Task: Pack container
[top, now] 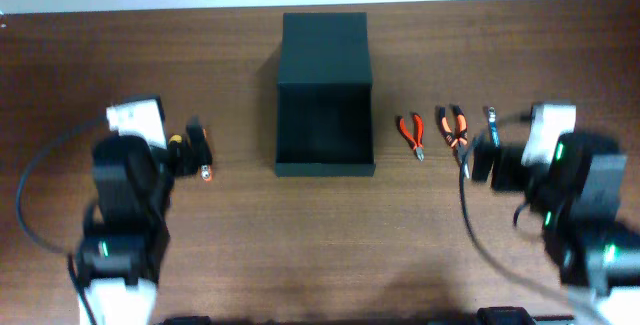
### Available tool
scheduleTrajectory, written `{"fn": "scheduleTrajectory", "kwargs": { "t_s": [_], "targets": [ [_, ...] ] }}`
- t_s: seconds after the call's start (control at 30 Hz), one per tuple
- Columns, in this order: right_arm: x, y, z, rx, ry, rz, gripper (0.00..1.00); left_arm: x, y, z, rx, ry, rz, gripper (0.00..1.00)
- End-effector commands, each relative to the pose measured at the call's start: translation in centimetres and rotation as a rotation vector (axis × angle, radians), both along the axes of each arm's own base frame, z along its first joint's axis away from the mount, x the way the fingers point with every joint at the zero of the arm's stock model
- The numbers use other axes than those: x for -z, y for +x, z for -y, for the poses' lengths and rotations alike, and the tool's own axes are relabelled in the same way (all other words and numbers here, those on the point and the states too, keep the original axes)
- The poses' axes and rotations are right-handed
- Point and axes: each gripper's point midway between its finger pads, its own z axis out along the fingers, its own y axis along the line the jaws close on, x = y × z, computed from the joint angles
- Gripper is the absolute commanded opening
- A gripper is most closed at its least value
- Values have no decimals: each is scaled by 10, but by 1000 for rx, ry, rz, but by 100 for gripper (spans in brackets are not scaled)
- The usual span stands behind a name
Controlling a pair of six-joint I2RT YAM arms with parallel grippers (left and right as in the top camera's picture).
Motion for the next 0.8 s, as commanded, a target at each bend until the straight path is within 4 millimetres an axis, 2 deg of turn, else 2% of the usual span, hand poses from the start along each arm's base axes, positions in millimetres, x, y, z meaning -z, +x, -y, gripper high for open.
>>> {"fn": "scheduleTrajectory", "kwargs": {
  "t_s": [0.0,0.07,0.13,0.27,0.43,0.6,0.77],
  "targets": [
    [-36,26,6,2,-37,9,99,-6,26,35,229,-191,-36,99],
    [-46,36,5,0,-30,-20,99,2,41,39,295,-273,-74,99],
    [-51,42,5,0,-30,-44,99,14,53,33,292,-307,-110,99],
    [-44,55,11,-1,-51,-99,99,40,65,15,232,-314,-171,99],
    [2,69,44,89,-22,-253,99,62,71,-16,84,-230,-221,99],
    [54,83,72,135,57,-397,99,63,72,-44,-43,-135,-219,99],
    [107,88,83,93,97,-544,99,61,73,-52,-82,-105,-206,99]
  ]
}}
